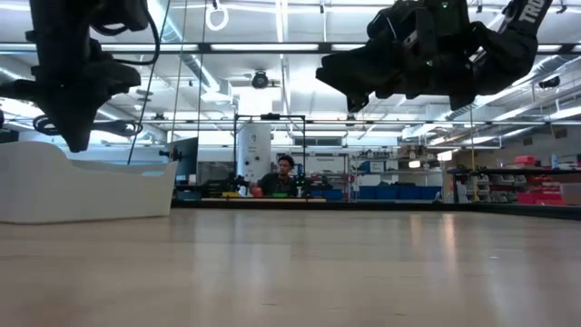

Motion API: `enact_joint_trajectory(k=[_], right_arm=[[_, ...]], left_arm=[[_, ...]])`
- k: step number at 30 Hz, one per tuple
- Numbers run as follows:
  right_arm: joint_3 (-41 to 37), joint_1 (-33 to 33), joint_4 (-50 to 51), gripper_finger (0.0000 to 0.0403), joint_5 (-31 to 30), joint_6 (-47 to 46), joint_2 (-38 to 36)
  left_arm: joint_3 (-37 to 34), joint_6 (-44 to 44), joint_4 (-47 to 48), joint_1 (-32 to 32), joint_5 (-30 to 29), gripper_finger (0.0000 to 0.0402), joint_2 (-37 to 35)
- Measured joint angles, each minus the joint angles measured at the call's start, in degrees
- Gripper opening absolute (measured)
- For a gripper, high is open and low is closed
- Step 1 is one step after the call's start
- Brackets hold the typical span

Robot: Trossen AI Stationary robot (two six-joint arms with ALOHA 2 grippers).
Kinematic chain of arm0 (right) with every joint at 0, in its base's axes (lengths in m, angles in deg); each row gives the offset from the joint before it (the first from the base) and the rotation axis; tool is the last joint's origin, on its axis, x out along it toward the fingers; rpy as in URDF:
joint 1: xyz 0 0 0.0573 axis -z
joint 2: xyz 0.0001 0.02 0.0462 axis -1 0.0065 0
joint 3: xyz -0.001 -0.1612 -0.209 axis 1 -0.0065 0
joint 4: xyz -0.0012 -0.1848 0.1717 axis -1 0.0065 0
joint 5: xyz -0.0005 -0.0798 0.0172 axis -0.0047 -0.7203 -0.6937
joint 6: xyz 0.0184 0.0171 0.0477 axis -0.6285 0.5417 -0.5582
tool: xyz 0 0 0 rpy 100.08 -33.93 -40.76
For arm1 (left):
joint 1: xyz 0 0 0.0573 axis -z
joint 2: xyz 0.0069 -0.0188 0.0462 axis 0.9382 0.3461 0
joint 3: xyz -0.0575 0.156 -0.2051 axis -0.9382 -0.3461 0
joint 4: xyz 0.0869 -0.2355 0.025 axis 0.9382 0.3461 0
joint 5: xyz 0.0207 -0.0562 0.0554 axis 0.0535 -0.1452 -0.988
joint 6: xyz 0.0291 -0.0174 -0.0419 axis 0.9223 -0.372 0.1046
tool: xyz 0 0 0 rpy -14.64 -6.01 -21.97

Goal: Pick and place USB-C Cables
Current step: Put the violet charger cable into the white bin

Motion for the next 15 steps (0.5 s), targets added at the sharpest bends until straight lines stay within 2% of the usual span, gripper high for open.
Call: enact_joint_trajectory(k=[6,11,15], right_arm=[[0.0,-2.5,1.6,0.0138,3.1,-2.1,-0.1],[-0.5,-5.3,2.3,0.0138,4.8,-2.3,-0.1],[-2.3,-6.9,2.4,0.0138,4.5,-2.9,-1.3]], left_arm=[[0.0,1.6,-1.1,-4.1,1.8,0.0030,1.3],[-0.1,3.5,-1.7,-4.4,5.5,0.0026,5.3],[-0.1,4.6,-2.2,-4.4,5.6,0.0028,8.5]])
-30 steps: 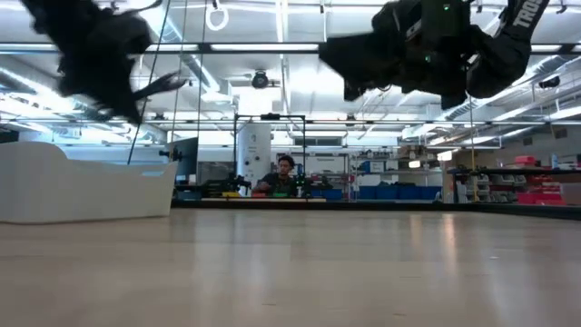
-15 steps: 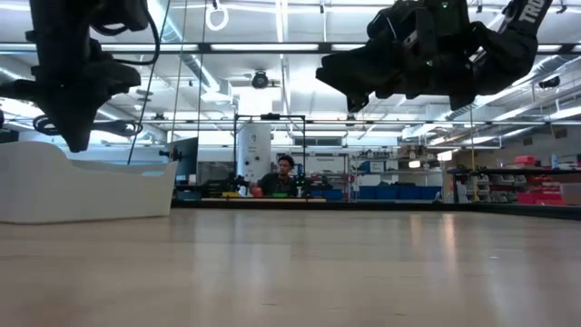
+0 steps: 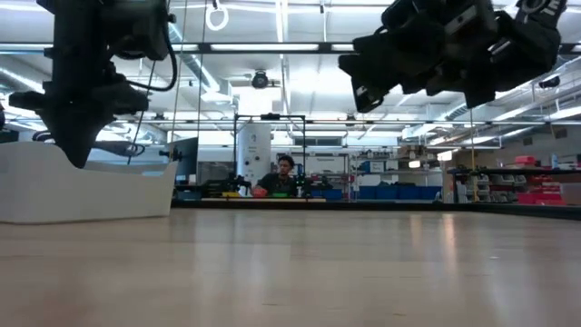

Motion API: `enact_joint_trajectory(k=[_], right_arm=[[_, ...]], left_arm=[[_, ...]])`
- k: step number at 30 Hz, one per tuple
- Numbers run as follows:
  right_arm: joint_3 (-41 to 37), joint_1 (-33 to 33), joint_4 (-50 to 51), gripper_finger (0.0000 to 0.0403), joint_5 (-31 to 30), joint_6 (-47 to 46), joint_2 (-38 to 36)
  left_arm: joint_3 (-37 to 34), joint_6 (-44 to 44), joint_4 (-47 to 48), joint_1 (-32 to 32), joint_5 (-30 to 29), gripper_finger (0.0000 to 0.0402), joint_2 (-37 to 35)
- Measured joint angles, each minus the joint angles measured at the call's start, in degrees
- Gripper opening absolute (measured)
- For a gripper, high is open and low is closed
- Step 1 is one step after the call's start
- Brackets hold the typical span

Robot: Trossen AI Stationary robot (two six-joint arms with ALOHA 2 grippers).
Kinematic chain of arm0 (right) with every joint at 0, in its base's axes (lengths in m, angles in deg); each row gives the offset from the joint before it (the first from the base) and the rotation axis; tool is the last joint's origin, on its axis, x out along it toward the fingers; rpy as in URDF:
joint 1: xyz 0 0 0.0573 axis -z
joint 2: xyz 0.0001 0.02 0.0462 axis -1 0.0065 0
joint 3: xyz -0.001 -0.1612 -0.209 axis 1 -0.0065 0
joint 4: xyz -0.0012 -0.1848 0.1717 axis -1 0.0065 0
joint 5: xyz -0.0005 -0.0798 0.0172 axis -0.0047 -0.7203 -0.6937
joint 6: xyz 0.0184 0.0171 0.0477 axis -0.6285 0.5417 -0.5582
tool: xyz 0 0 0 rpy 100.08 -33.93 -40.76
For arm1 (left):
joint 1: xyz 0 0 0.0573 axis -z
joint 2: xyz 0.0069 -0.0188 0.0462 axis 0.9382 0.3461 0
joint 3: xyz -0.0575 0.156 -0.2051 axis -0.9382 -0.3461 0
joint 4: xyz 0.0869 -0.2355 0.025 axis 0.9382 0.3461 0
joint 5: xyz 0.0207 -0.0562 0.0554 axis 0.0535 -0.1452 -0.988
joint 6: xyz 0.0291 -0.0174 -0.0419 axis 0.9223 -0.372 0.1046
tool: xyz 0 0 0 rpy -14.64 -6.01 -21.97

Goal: Pick and place USB-C Cables
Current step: Put the violet charger cable into the white bin

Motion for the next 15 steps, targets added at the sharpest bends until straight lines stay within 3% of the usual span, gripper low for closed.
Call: enact_joint_trajectory(k=[10,15], right_arm=[[-11.6,-2.2,-0.1,0.0138,-6.5,-1.1,-15.0],[-17.4,-3.1,0.0,0.0138,-8.8,-3.5,-22.8]], left_arm=[[0.0,4.7,-0.9,-1.2,0.3,0.0082,5.5],[0.0,7.5,1.5,-3.0,2.7,0.0133,3.8]])
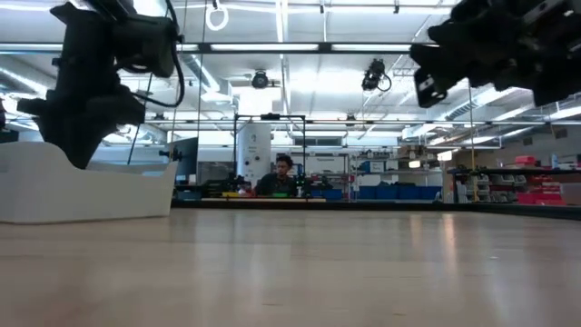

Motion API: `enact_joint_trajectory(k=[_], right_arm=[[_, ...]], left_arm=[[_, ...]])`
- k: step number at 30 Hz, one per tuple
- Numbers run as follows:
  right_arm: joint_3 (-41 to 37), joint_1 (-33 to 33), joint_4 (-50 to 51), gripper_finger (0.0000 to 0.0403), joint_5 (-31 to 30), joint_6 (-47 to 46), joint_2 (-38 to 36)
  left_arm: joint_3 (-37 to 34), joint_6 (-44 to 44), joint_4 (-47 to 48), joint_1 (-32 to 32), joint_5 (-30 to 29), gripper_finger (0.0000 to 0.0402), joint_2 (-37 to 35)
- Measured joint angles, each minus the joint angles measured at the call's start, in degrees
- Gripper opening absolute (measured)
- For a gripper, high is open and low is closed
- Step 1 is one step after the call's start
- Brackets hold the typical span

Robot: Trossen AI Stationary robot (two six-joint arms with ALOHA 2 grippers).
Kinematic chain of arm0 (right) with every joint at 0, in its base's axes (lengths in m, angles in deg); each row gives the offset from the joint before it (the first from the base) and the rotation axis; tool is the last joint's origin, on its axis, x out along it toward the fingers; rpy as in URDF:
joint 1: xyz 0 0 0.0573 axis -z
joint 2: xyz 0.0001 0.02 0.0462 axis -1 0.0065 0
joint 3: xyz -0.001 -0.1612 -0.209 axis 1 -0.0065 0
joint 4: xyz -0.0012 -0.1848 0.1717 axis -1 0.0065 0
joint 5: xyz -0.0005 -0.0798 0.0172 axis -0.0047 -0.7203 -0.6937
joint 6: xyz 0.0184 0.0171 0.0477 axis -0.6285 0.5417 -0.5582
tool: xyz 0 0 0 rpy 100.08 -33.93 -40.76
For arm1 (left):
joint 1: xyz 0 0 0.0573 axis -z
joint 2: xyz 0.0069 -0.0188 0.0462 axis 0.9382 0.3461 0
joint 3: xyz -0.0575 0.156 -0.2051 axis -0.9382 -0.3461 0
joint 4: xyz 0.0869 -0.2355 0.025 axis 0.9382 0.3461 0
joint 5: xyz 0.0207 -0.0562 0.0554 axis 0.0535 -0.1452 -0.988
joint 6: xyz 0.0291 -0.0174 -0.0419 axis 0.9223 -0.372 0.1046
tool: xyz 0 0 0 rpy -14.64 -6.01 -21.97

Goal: Pick and place USB-C Cables
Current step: Put the violet charger cable into the white bin, then return to Home Position

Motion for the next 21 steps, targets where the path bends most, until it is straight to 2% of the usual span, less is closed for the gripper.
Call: enact_joint_trajectory(k=[5,8,10,12,14,16,18,21], right_arm=[[-4.2,-0.9,2.2,0.0137,-3.3,-3.8,-6.1],[-3.3,-1.9,13.4,0.0132,-7.5,-6.6,-9.4],[-0.2,-2.9,27.7,0.0126,-8.9,-7.3,-11.6],[3.4,-4.0,41.2,0.0121,-9.8,-6.9,-14.0],[6.1,-4.6,50.7,0.0115,-11.0,-4.1,-16.1],[6.5,-4.3,55.5,0.0108,-12.6,0.6,-19.7],[5.8,-2.5,56.3,0.0097,-13.5,3.5,-23.7],[3.7,1.4,55.3,0.0078,-9.8,4.4,-31.1]], left_arm=[[2.9,-1.2,8.0,0.3,2.1,0.0202,-5.7],[6.4,-4.5,10.0,3.2,-0.2,0.0229,-9.7],[8.6,-5.7,7.3,6.9,-7.0,0.0236,-11.8],[9.7,-5.5,2.0,11.3,-16.5,0.0236,-13.3],[9.6,-3.4,-5.6,15.8,-26.0,0.0230,-14.0],[8.7,0.0,-13.6,19.9,-33.9,0.0221,-14.0],[7.3,4.8,-23.1,23.0,-39.7,0.0212,-13.4],[4.8,10.7,-34.6,25.9,-43.5,0.0199,-11.9]])
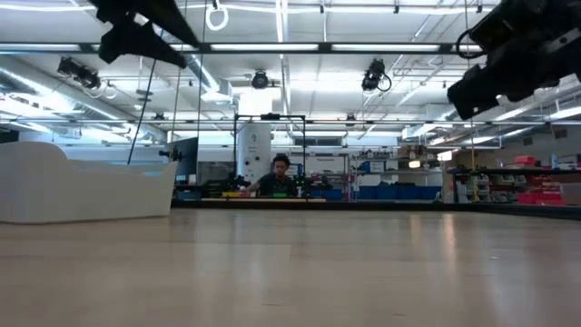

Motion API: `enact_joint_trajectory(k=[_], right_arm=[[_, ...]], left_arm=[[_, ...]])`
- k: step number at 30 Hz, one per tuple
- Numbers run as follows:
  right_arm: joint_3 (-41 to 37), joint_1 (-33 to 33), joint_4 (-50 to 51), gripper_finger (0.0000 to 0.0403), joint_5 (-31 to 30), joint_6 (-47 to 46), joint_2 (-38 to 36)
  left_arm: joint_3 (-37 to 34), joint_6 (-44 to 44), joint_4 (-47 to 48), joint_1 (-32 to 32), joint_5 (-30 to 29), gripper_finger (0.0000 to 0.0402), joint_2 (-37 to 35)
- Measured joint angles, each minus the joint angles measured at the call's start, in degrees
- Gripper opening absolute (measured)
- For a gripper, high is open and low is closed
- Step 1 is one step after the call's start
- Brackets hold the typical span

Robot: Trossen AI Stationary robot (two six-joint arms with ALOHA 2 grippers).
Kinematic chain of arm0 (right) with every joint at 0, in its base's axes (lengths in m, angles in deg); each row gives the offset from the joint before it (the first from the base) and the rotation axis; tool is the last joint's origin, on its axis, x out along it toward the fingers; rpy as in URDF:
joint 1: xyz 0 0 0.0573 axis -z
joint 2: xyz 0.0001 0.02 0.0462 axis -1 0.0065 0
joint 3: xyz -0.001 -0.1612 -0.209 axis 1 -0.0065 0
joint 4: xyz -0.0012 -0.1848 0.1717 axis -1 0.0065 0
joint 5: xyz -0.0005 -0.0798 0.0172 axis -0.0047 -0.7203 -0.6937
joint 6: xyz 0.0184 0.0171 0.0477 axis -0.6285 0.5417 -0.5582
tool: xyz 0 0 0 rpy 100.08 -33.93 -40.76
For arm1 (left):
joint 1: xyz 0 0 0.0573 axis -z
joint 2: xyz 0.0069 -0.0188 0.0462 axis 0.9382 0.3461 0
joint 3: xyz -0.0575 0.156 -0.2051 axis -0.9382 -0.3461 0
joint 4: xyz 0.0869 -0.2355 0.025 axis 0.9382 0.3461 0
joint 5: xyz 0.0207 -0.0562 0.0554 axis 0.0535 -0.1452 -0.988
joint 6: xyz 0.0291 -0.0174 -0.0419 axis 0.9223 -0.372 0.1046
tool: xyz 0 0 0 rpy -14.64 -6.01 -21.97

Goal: Pick and place USB-C Cables
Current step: Return to Home Position

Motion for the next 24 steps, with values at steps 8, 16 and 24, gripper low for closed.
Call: enact_joint_trajectory(k=[8,16,24], right_arm=[[-6.7,8.2,-1.3,0.0025,7.4,-5.7,-19.2],[-12.8,11.2,-1.7,0.0008,9.0,-10.0,-32.7],[-13.3,11.5,-3.4,0.0005,13.1,-10.8,-33.5]], left_arm=[[-2.8,2.9,-6.7,0.6,-3.2,0.0174,4.1],[-12.3,15.7,-29.0,-8.6,6.7,0.0119,4.4],[-27.5,30.6,-60.7,-27.8,26.4,0.0010,0.5]])
